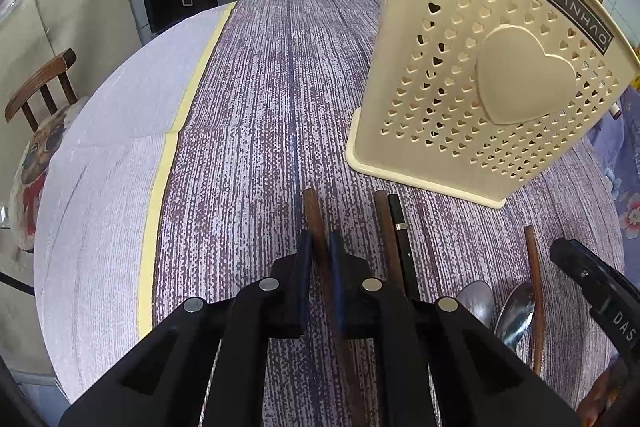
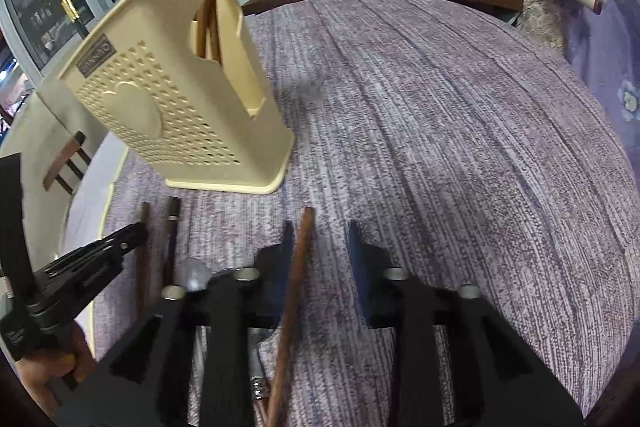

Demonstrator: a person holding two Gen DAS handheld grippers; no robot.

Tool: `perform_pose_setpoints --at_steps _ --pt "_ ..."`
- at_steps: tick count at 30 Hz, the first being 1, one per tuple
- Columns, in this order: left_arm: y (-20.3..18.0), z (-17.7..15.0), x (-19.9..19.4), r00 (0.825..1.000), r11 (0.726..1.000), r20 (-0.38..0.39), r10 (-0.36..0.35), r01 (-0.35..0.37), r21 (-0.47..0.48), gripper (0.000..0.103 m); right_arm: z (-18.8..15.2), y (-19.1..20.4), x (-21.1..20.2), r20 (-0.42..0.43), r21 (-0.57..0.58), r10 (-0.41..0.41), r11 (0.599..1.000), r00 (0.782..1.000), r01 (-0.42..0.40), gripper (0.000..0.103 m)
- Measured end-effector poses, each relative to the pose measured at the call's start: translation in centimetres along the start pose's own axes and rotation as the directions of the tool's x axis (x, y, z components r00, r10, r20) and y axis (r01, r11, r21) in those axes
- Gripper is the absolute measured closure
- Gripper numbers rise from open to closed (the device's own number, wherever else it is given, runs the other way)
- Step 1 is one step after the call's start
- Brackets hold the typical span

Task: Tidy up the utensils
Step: 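Close the left tool on a brown chopstick while the right grasps another brown chopstick, then lift both brown chopsticks and carry them above the cream holder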

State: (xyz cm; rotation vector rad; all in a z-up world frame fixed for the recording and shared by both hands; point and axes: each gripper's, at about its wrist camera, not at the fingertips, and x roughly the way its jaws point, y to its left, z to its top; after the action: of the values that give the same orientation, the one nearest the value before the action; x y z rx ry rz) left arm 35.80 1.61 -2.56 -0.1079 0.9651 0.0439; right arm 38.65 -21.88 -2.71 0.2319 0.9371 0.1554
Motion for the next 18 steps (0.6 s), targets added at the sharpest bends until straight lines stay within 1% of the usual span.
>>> perform_pose_setpoints --at_steps 3,5,8,11,12,13,18 --pt "-0.2 -0.2 -0.1 1.0 1.0 -0.001 0.006 -0.006 0.01 0.093 -0.2 0.4 0.8 -0.02 -0.03 -0.022 0.999 1.0 0.022 0.063" --pt "-0.3 -0.3 -0.1 1.0 1.0 0.0 0.012 -0.012 0.016 0.093 -0.3 0.8 1.4 -0.034 -0.05 -0.038 0.998 0.999 0.036 0.071" --pt "-0.4 -0.4 -0.2 1.0 1.0 0.003 0.015 -0.015 0.022 0.093 -0.5 1.8 1.7 -0.026 -0.104 -0.078 0.992 0.997 0.075 0.075" --pt "-0.3 -0.3 -0.1 1.0 1.0 0.002 0.012 -0.012 0.024 0.093 -0.7 2.8 1.9 -0.017 -0.16 -0.124 0.98 0.992 0.12 0.085" --pt "-0.4 -0.3 -0.2 1.0 1.0 0.003 0.015 -0.015 0.026 0.093 -0.7 3.0 2.0 -0.014 -0.177 -0.134 0.976 0.991 0.13 0.087" --pt "-0.5 -0.4 -0.2 1.0 0.999 0.004 0.018 -0.018 0.03 0.093 -0.7 3.2 2.0 -0.014 -0.186 -0.139 0.973 0.99 0.134 0.091" --pt "-0.6 -0.5 -0.3 1.0 0.999 0.008 0.021 -0.021 0.025 0.093 -0.5 2.9 2.1 -0.016 -0.176 -0.115 0.978 0.993 0.11 0.093"
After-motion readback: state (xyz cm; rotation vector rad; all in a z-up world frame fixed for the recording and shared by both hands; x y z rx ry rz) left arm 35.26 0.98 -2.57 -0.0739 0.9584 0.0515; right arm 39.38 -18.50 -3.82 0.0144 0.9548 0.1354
